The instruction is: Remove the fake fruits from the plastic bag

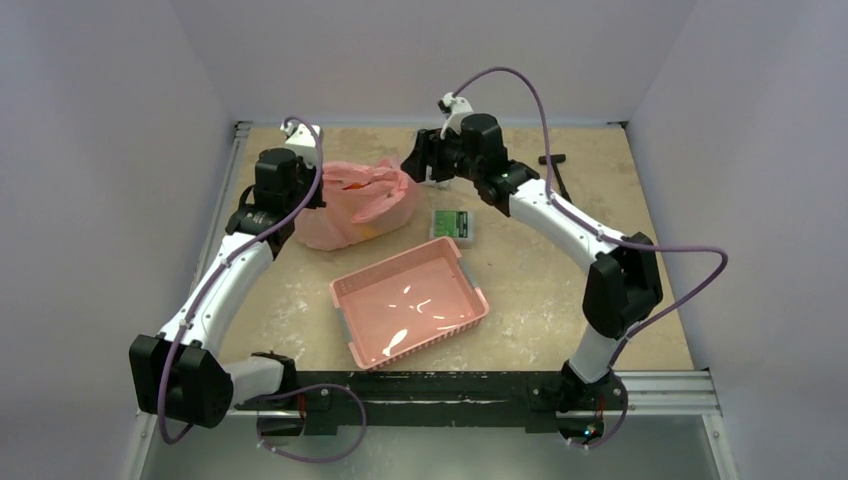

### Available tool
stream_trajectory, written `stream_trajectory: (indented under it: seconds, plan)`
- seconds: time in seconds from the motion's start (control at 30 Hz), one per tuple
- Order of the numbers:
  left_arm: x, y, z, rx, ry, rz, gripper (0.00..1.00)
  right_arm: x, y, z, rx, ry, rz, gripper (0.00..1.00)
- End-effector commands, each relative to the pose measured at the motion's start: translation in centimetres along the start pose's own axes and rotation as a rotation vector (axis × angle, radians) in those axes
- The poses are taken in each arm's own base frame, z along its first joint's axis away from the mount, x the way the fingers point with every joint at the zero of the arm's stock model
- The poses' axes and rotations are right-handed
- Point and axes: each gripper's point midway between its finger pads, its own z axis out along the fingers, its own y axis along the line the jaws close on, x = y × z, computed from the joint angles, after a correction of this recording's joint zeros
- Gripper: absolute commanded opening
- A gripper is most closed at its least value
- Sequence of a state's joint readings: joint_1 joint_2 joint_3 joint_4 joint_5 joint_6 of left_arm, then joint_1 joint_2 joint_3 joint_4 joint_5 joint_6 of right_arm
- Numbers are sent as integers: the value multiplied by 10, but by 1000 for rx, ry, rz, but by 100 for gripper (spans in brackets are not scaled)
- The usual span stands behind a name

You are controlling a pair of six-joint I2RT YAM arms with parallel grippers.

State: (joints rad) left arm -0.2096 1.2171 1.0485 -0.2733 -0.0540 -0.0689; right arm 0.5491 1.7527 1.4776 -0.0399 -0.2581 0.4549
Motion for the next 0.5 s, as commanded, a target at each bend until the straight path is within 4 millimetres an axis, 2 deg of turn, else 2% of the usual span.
stream_trajectory:
  seconds: [0.0, 0.07, 0.1, 0.27, 0.43, 0.47]
  plan:
    - [-17, 0, -5, 13, -48, -29, 0, 1, 18, -13, 146, 13, -578, 66]
    - [-17, 1, -4, 13, -46, -30, 0, 6, 34, -12, 169, -28, -754, 69]
    - [-17, 0, -4, 14, -45, -31, 0, 10, 36, -12, 201, -43, -830, 73]
    - [-14, 2, -3, 10, -36, -30, 0, 25, 33, -12, 329, -60, -1043, 74]
    - [-12, 1, -1, 13, -26, -30, 0, 54, 28, -18, 246, -6, -1354, 75]
    - [-12, 1, 0, 15, -24, -31, 0, 54, 26, -20, 257, -24, -1379, 75]
